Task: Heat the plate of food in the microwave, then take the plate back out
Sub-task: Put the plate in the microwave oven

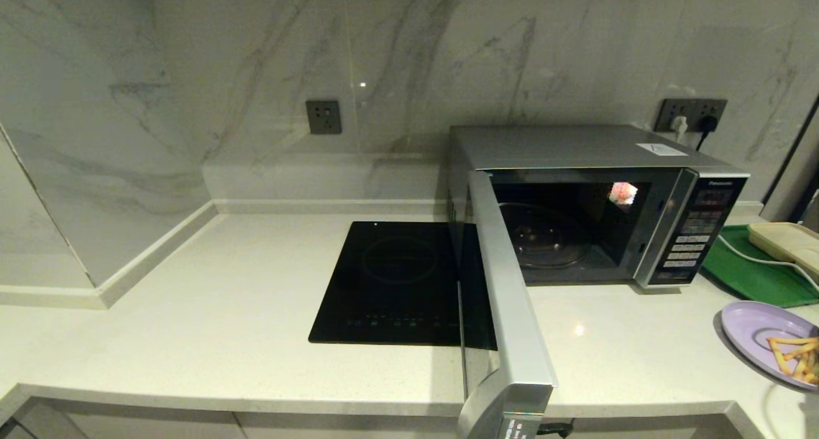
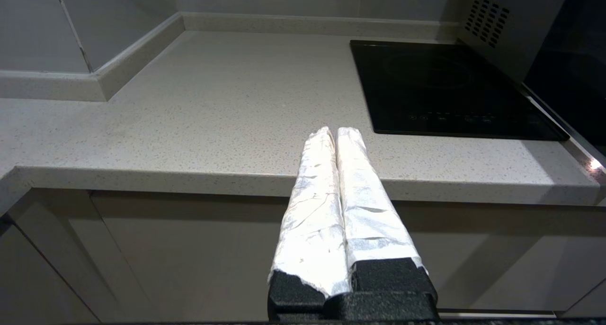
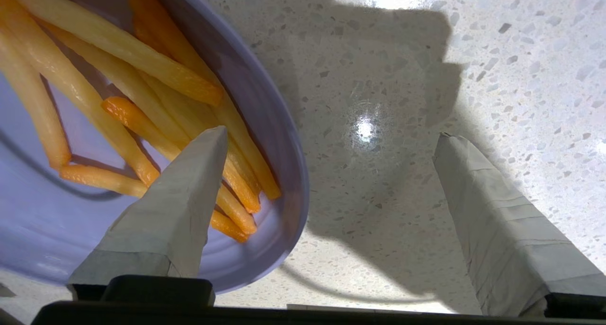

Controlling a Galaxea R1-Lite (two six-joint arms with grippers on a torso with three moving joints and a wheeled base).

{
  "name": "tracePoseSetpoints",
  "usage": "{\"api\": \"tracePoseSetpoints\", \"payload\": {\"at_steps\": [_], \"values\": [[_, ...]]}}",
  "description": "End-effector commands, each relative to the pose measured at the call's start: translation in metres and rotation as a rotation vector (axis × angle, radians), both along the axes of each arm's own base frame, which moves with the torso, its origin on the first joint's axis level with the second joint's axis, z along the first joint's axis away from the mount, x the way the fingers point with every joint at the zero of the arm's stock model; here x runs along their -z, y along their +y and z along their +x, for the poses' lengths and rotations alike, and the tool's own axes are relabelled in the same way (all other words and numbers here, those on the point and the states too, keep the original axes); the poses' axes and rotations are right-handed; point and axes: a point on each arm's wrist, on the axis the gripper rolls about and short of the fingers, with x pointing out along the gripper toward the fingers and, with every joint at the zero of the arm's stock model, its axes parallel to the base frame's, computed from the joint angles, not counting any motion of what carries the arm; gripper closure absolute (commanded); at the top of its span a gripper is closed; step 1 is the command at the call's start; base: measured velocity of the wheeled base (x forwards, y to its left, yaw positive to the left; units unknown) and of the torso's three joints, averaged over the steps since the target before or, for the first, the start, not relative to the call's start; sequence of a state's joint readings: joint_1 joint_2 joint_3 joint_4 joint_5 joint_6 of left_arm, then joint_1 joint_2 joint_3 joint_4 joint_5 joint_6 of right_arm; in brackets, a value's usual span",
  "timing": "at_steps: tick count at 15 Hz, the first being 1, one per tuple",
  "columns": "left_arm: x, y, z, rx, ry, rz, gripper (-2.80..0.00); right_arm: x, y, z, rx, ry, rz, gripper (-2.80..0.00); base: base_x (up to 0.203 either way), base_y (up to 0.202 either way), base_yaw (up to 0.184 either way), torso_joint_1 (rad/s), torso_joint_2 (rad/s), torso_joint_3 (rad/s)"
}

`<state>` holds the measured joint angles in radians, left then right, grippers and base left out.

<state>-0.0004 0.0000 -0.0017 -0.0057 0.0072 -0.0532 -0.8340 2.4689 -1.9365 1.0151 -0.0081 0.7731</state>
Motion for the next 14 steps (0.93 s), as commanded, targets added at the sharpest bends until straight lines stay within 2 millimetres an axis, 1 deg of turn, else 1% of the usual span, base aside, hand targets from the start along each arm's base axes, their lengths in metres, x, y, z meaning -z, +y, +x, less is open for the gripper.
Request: {"api": "tracePoseSetpoints", "payload": {"at_steps": [1, 2, 14], "values": [[0.0000, 0.0000, 0.0000, -0.002, 0.000, -0.001, 0.00, 0.0047, -0.0016, -0.0006, 0.008, 0.011, 0.010, -2.80, 0.000, 0.000, 0.000, 0.000, 0.00, 0.000], [0.0000, 0.0000, 0.0000, -0.001, 0.000, -0.001, 0.00, 0.0057, -0.0030, -0.0002, 0.011, 0.009, 0.009, 0.00, 0.000, 0.000, 0.000, 0.000, 0.00, 0.000], [0.0000, 0.0000, 0.0000, -0.001, 0.000, -0.001, 0.00, 0.0127, -0.0060, 0.0023, 0.010, 0.017, 0.006, 0.00, 0.000, 0.000, 0.000, 0.000, 0.00, 0.000]]}}
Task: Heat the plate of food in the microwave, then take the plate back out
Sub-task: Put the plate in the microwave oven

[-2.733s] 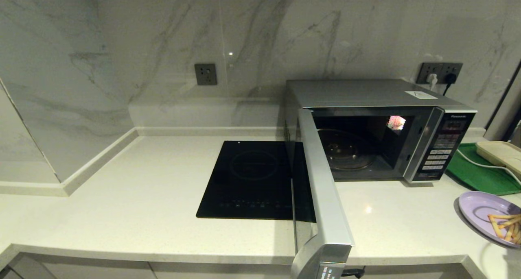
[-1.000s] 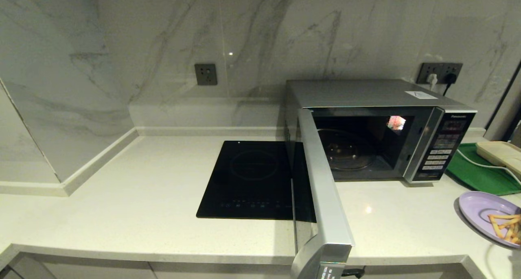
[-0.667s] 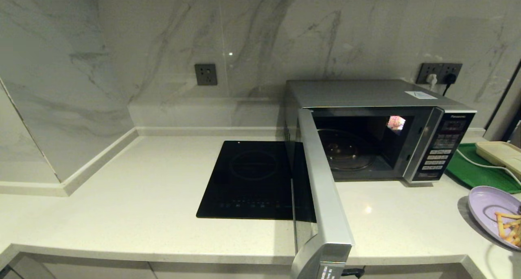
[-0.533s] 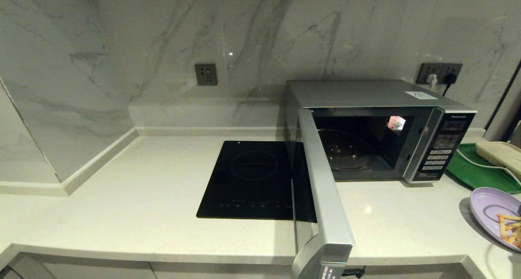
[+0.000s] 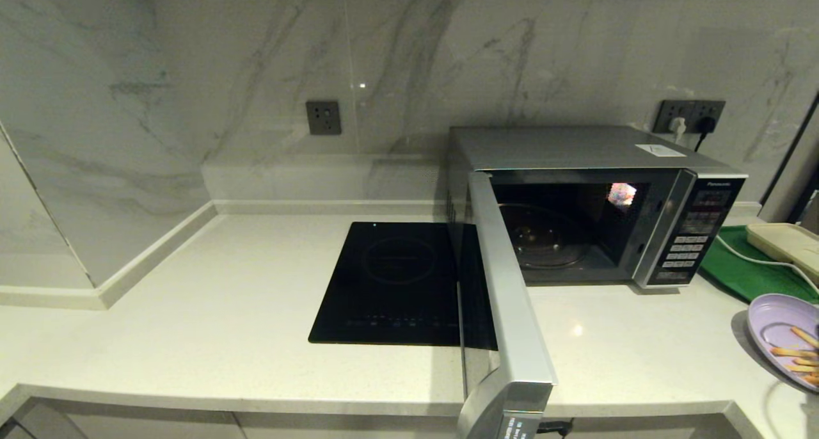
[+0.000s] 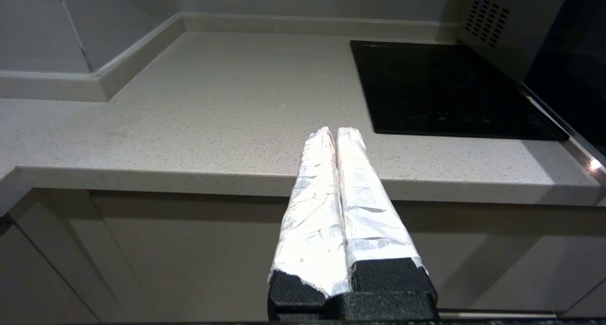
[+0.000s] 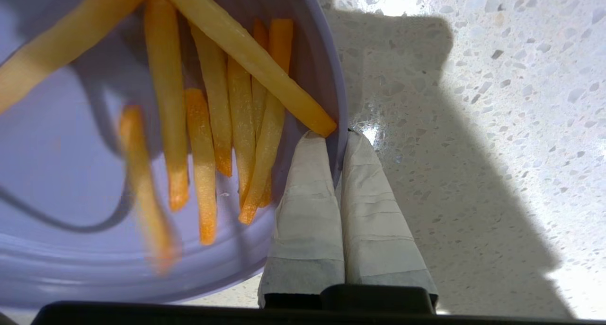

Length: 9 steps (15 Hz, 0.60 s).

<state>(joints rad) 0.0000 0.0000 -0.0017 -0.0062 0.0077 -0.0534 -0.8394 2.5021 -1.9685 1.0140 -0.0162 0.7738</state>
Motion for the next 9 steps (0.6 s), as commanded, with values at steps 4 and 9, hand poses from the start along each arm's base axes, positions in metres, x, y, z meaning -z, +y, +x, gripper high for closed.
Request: {"api": "tracePoseSetpoints", "payload": {"at_steps": [4, 9], "values": [[0.0001, 0.0000, 0.0000, 0.000, 0.000, 0.000, 0.00, 0.0037, -0.0021, 0.0024, 0.001, 0.002, -0.021, 0.00, 0.000, 0.000, 0.000, 0.000, 0.00, 0.000], [0.0001, 0.0000, 0.0000, 0.000, 0.000, 0.000, 0.00, 0.0005, -0.0044, 0.0038, -0.020, -0.003, -0.063, 0.00, 0.000, 0.000, 0.000, 0.000, 0.00, 0.000]]}}
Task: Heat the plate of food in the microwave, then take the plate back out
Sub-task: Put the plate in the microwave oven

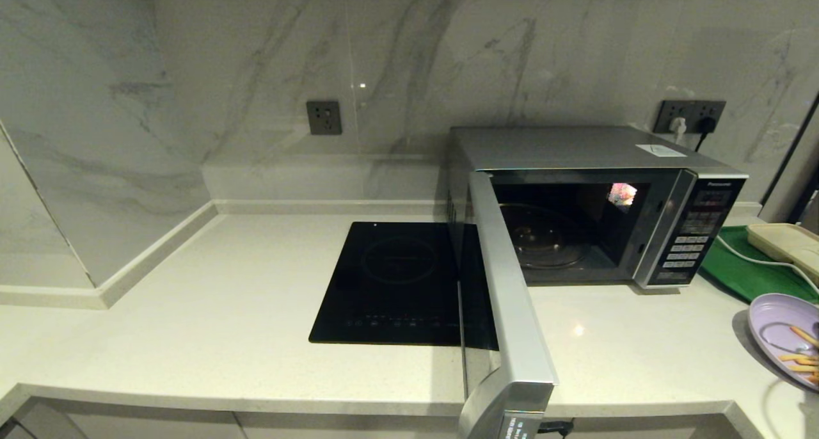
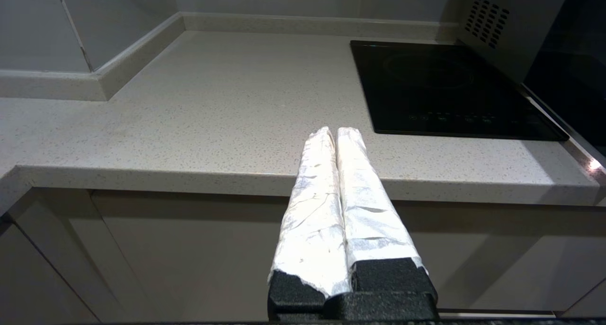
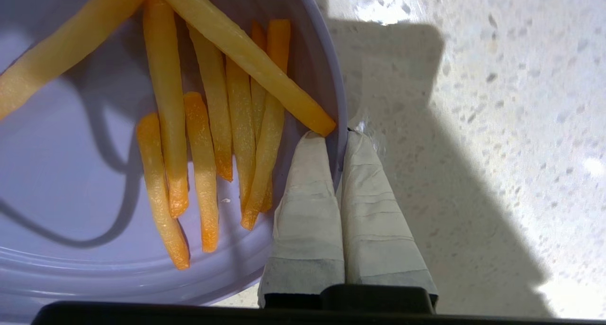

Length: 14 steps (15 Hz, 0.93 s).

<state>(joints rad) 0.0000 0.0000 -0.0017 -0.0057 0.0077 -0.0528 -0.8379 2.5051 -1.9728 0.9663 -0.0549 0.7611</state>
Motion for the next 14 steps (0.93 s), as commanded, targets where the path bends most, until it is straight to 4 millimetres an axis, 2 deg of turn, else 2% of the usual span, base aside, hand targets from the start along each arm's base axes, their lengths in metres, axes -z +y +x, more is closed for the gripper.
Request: {"api": "tracePoseSetpoints", "payload": {"at_steps": [1, 14], "values": [[0.000, 0.000, 0.000, 0.000, 0.000, -0.001, 0.00, -0.003, 0.000, 0.000, -0.022, -0.005, -0.009, 0.00, 0.000, 0.000, 0.000, 0.000, 0.00, 0.000], [0.000, 0.000, 0.000, 0.000, 0.000, -0.001, 0.00, -0.025, 0.003, -0.002, -0.096, -0.041, -0.036, 0.00, 0.000, 0.000, 0.000, 0.000, 0.00, 0.000]]}}
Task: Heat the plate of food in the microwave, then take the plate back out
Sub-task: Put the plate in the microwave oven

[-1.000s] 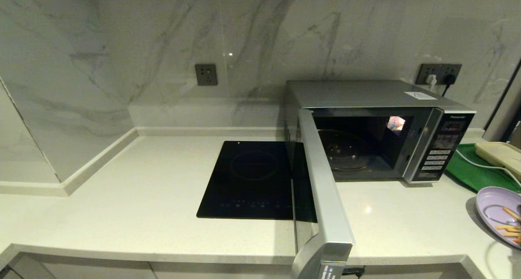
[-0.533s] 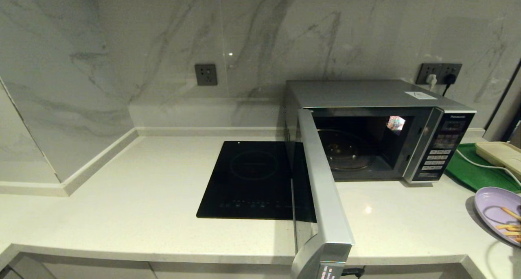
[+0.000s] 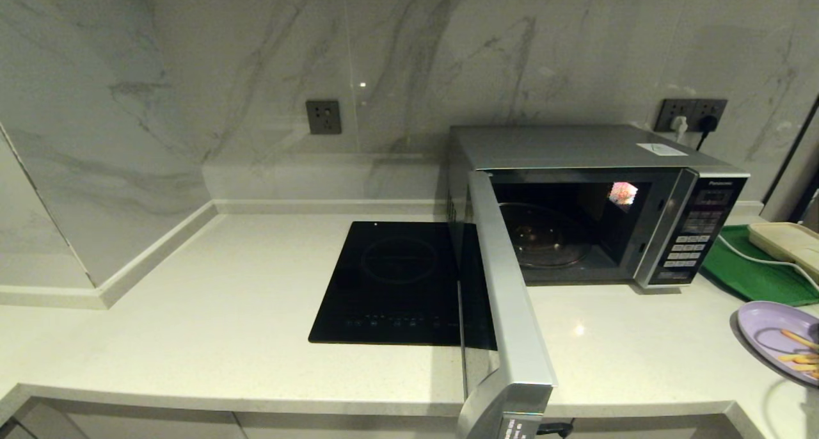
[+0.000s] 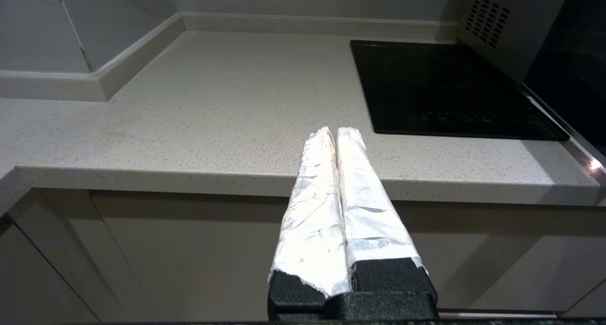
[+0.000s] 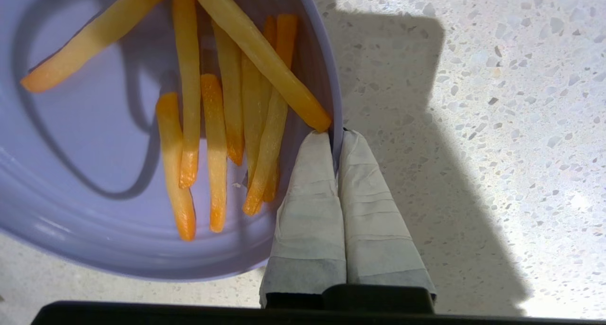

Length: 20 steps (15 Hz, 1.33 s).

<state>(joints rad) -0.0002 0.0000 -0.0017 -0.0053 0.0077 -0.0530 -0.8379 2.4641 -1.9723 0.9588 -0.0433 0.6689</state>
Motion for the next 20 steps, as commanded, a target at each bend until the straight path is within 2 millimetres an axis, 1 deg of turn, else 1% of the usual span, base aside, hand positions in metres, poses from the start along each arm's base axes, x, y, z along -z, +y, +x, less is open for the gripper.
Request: {"api": "tracePoseSetpoints", "payload": {"at_steps": [1, 9, 15, 20], "values": [[0.000, 0.000, 0.000, 0.000, -0.001, -0.001, 0.00, -0.010, 0.002, -0.002, -0.017, -0.019, -0.004, 0.00, 0.000, 0.000, 0.000, 0.000, 0.00, 0.000], [0.000, 0.000, 0.000, -0.002, -0.001, -0.001, 0.00, -0.031, 0.007, -0.005, -0.039, -0.052, -0.028, 0.00, 0.000, 0.000, 0.000, 0.000, 0.00, 0.000], [0.000, 0.000, 0.000, -0.002, -0.001, -0.001, 0.00, -0.038, 0.012, -0.009, -0.053, -0.052, -0.027, 0.00, 0.000, 0.000, 0.000, 0.000, 0.00, 0.000], [0.000, 0.000, 0.000, 0.000, -0.001, -0.001, 0.00, -0.043, 0.016, -0.011, -0.091, -0.141, 0.039, 0.00, 0.000, 0.000, 0.000, 0.000, 0.00, 0.000]]}}
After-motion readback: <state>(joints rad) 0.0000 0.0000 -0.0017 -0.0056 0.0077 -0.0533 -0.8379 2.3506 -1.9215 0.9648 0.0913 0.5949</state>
